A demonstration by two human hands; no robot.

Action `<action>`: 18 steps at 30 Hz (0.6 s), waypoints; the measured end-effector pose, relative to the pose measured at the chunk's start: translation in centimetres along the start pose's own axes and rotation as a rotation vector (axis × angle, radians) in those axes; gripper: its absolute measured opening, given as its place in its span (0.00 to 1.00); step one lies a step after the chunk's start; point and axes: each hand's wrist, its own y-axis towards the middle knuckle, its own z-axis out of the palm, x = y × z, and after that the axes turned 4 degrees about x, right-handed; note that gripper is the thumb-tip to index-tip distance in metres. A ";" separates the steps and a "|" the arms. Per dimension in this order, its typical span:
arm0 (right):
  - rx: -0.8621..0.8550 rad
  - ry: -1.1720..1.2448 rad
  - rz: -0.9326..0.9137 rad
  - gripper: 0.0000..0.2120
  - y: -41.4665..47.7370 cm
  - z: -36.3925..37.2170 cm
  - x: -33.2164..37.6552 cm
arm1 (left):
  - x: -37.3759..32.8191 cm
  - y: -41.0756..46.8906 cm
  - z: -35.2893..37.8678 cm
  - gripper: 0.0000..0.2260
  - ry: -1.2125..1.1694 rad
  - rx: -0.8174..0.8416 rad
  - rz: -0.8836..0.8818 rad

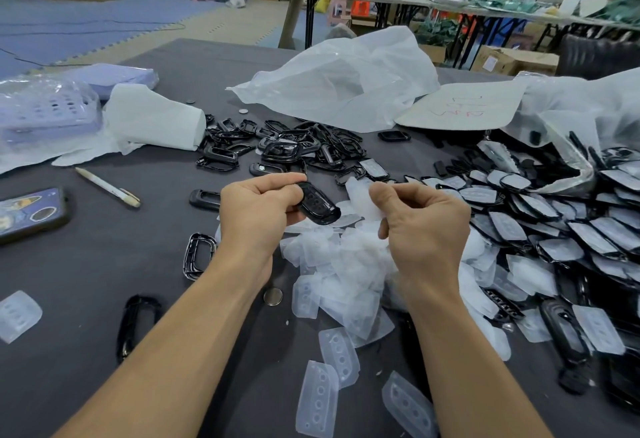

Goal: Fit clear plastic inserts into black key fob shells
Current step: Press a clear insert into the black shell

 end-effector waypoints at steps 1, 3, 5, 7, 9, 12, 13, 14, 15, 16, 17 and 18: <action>-0.014 -0.037 -0.019 0.08 0.1 0.0 -0.1 | 0.0 -0.1 0.1 0.13 -0.002 0.009 -0.001; -0.018 -0.130 -0.077 0.10 0.1 0.0 -0.3 | -0.1 -0.2 0.1 0.13 -0.014 0.030 0.005; 0.034 -0.266 -0.131 0.10 0.1 0.1 -0.6 | -0.2 -0.3 0.2 0.14 -0.024 0.045 0.026; 0.137 -0.417 -0.138 0.10 0.1 0.3 -0.8 | -0.2 -0.4 0.3 0.14 -0.030 0.054 0.049; 0.210 -0.540 -0.112 0.10 0.1 0.5 -1.1 | -0.4 -0.5 0.3 0.14 -0.037 0.064 0.055; 0.225 -0.601 -0.093 0.14 0.3 0.6 -1.0 | -0.6 -0.7 0.2 0.16 -0.031 0.105 0.019; 0.225 -0.607 -0.091 0.15 0.3 0.5 -1.0 | -0.6 -0.8 0.2 0.17 -0.011 0.121 0.006; 0.225 -0.614 -0.096 0.16 0.4 0.5 -1.0 | -0.6 -0.8 0.1 0.17 0.023 0.144 -0.007; 0.225 -0.616 -0.107 0.18 0.4 0.5 -1.0 | -0.6 -0.9 0.1 0.18 0.070 0.185 -0.022; 0.226 -0.610 -0.120 0.19 0.4 0.5 -1.0 | -0.6 -1.0 0.1 0.19 0.122 0.246 -0.040; 0.228 -0.592 -0.130 0.20 0.3 0.5 -1.0 | -0.4 -1.1 0.2 0.21 0.173 0.317 -0.059; 0.232 -0.559 -0.135 0.20 0.3 0.5 -1.0 | -0.3 -1.3 0.3 0.22 0.214 0.383 -0.071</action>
